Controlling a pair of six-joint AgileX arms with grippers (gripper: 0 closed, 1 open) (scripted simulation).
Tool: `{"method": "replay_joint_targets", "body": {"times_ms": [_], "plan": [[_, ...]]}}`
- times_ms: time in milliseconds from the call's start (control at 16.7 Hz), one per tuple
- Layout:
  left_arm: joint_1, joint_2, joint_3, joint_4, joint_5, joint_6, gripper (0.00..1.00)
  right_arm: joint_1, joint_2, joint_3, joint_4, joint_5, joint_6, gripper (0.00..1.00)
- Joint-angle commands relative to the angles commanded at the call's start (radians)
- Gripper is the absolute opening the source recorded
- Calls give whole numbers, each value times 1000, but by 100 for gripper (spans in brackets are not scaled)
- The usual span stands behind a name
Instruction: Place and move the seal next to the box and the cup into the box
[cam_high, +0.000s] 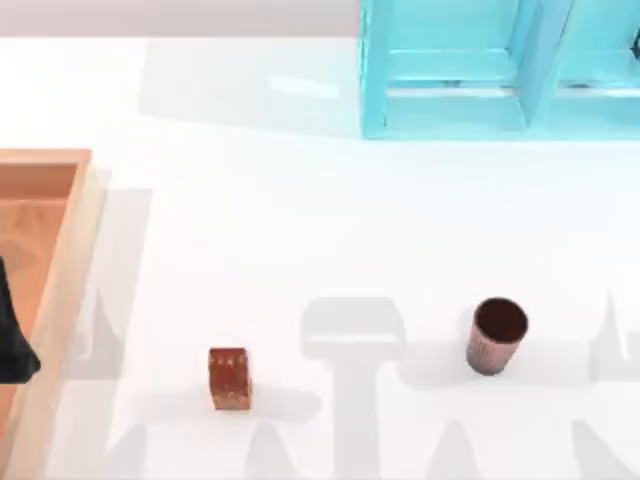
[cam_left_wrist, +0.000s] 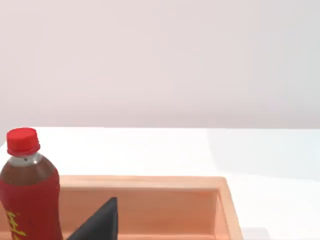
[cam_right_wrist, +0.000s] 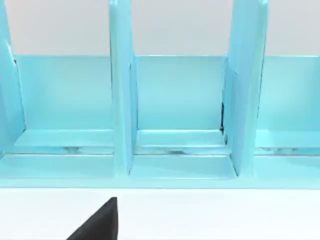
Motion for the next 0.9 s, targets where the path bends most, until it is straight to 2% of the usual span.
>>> {"method": "replay_joint_targets", "body": {"times_ms": [240, 420, 600, 900], "plan": [[-18, 32, 32, -26, 1, -18, 100, 0, 0, 0, 0, 0, 0, 100], [-81, 160, 149, -123, 2, -81, 100, 0, 0, 0, 0, 0, 0, 100], [-173, 383, 321, -272, 2, -170, 100, 0, 0, 0, 0, 0, 0, 100], [-354, 893, 648, -575, -1, -343, 100, 0, 0, 0, 0, 0, 0, 100]]}}
